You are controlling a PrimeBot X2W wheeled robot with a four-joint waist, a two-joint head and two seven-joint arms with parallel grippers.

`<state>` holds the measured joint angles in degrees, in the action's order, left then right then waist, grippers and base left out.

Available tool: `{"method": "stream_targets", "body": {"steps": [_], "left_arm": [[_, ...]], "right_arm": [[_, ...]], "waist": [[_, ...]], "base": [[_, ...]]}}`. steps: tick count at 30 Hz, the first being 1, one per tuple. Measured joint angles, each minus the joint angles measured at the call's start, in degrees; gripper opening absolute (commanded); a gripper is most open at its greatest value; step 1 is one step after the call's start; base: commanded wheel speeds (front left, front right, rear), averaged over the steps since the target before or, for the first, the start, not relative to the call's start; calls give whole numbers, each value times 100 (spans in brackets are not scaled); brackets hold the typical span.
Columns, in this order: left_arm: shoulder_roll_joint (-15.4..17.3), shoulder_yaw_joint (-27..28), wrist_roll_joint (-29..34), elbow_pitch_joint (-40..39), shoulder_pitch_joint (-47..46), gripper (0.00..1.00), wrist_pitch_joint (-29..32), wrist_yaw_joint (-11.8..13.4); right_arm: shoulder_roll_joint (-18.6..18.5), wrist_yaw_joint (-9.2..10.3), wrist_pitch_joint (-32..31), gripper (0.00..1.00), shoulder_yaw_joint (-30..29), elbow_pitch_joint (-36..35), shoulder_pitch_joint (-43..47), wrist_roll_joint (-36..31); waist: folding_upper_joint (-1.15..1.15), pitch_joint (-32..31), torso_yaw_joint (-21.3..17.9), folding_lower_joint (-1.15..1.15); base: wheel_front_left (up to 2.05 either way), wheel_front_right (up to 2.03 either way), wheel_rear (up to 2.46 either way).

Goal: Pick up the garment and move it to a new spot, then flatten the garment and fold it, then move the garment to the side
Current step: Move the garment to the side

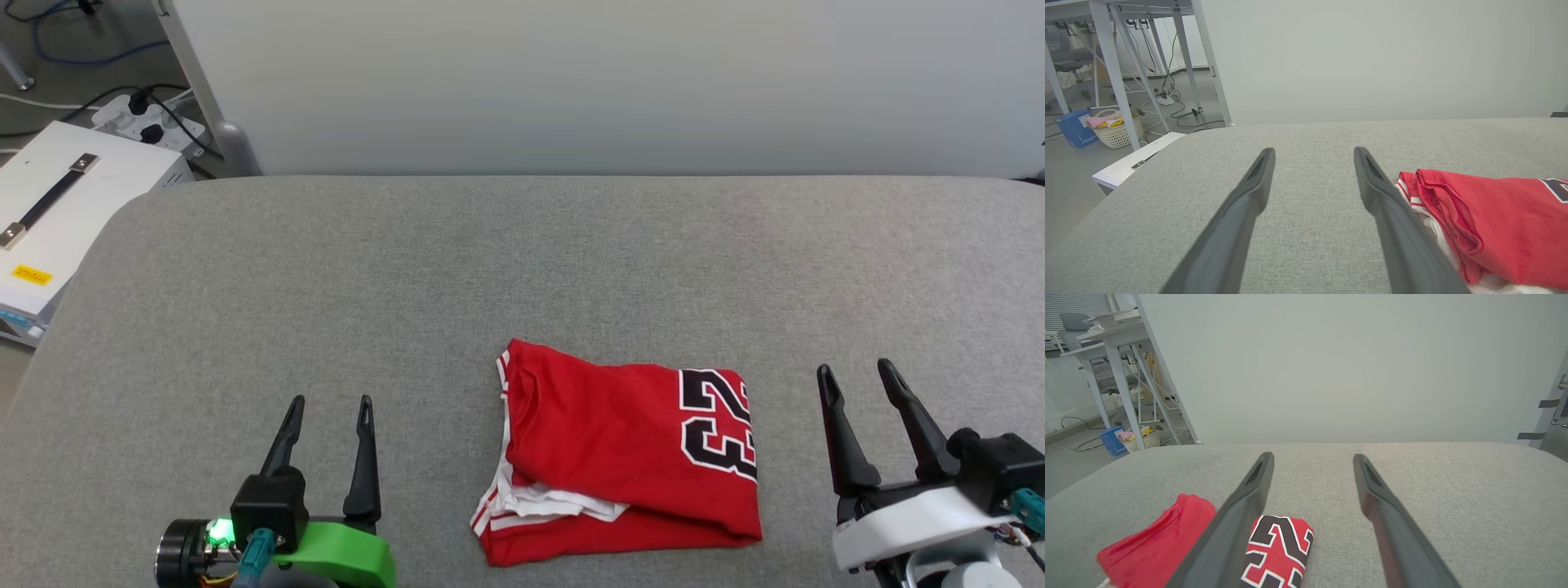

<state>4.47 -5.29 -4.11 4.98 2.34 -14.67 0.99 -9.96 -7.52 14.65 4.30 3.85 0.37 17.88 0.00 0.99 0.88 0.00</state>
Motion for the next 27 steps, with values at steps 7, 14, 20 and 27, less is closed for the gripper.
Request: {"method": "stream_targets", "body": {"steps": [7, 14, 20, 27], "left_arm": [[-1, 24, 0, -21, 107, 100, 0, 0], [-16, 18, -1, -25, 99, 100, 0, 0], [-37, -18, -14, -24, 63, 100, 1, -1], [-57, -74, -48, 10, -42, 100, 1, -29]], "right_arm": [[90, 0, -1, 100, -120, -92, 269, -169], [-3, 0, -1, 100, -305, -280, 7, -333], [-511, 0, -338, 100, -338, -357, -815, -423], [-1521, -1, -2100, 100, 369, -18, -1435, 243]], "waist": [[0, -17, 17, 0], [0, 76, 45, 0], [0, 219, 126, 0], [0, 342, 252, 0]], "base": [[0, 0, 0], [0, 0, 0], [0, 0, 0], [0, 0, 0]]}}
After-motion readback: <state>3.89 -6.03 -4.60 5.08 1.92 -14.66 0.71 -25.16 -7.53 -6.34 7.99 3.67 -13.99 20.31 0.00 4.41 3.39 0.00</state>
